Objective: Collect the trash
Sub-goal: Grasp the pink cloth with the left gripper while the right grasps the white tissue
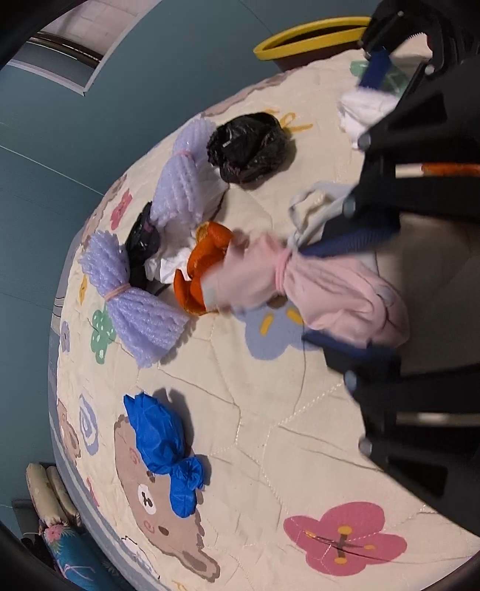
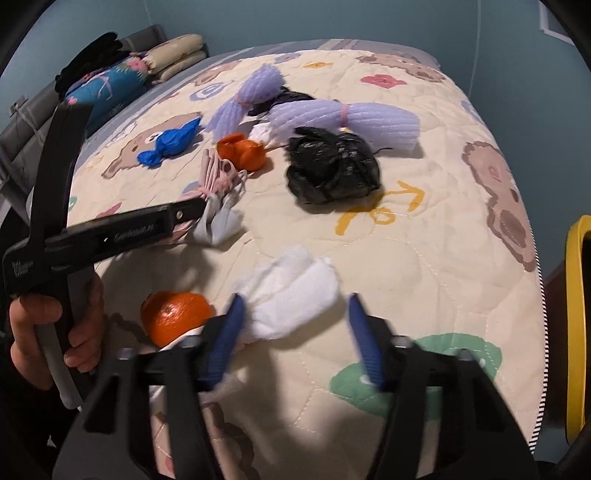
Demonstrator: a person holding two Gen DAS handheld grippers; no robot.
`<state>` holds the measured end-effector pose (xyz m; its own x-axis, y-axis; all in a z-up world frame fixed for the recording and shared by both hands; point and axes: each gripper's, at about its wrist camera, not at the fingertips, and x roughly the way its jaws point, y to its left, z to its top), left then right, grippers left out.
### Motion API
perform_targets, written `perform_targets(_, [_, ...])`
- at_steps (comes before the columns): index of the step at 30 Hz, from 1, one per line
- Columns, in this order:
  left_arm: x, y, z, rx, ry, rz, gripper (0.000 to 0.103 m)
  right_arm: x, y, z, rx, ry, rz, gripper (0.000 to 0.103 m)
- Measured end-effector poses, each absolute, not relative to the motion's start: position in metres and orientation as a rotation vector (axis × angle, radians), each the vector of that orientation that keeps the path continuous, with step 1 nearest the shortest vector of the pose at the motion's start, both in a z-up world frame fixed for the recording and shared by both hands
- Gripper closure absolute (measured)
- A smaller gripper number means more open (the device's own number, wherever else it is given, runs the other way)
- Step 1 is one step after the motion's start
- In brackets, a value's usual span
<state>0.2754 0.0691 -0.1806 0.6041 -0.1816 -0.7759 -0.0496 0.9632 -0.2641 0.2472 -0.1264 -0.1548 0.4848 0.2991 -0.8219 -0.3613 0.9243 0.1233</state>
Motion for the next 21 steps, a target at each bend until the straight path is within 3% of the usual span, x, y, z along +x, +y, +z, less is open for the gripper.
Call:
perform_targets(2, [0.275, 0.068, -0.179, -0.267, 0.912, -0.08, 0.079, 0.244, -0.12, -0.156, -0.09, 0.988, 0.425, 0.079])
perform_targets(7, [0.274, 0.072, -0.177, -0.296, 0.897, -0.083, 0.085, 0.242, -0.119, -0.155, -0.083, 0.984, 0.442, 0.093])
perform_targets(11, [0.271, 0.075, -0.17, -0.312, 0.883, -0.092, 0.09, 0.242, -0.127, -0.151, -0.039, 0.978, 0.451, 0.096])
perform_targets(21, [0.254, 0.077, -0.152, -0.312, 0.854, -0.102, 0.092, 0.241, -0.156, -0.123, 0.094, 0.912, 0.46, 0.098])
